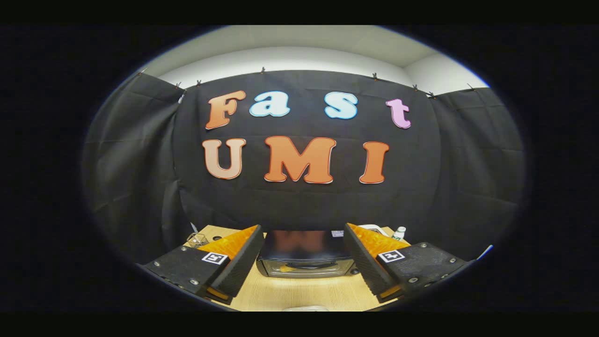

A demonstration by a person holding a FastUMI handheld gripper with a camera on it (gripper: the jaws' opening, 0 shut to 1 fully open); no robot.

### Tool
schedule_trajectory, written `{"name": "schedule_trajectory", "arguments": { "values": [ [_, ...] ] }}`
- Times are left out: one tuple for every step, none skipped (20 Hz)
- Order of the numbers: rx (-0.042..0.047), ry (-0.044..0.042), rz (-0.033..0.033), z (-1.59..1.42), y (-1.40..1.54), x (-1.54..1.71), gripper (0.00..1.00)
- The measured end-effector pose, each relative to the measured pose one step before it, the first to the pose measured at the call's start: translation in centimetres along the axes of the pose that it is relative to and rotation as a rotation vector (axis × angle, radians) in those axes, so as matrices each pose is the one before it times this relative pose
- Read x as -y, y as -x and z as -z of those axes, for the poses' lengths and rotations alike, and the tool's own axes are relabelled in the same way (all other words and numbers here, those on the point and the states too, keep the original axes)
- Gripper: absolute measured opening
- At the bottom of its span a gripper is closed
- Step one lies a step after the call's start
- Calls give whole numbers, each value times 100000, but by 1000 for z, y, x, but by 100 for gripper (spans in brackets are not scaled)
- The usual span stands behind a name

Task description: Open the toaster oven, put the food inside, and close the toaster oven door.

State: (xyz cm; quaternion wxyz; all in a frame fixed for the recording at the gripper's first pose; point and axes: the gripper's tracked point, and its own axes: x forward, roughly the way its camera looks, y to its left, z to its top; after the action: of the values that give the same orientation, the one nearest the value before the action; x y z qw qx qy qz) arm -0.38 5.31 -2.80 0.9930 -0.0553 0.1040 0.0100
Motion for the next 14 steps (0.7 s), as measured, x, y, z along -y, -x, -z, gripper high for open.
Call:
{"name": "schedule_trajectory", "arguments": {
  "values": [
    [741,-626,415,-299,195,89,100],
    [776,-594,460,-60,47,157,100],
    [711,-408,281,-108,62,97,100],
    [553,-268,454,-148,136,260,100],
    [712,-317,771,-139,156,227,100],
    [704,-124,393,-232,111,150,100],
    [569,-99,-2,-227,169,149,100],
    [-95,-203,-59,221,170,56,100],
    [178,-107,-135,-169,69,70,100],
    [116,-41,19,-38,-9,1,100],
    [235,90,-204,-37,23,-85,100],
    [257,35,29,-50,58,53,100],
    [53,-54,49,-29,-142,48,100],
    [-129,-199,124,94,26,62,100]
  ]
}}
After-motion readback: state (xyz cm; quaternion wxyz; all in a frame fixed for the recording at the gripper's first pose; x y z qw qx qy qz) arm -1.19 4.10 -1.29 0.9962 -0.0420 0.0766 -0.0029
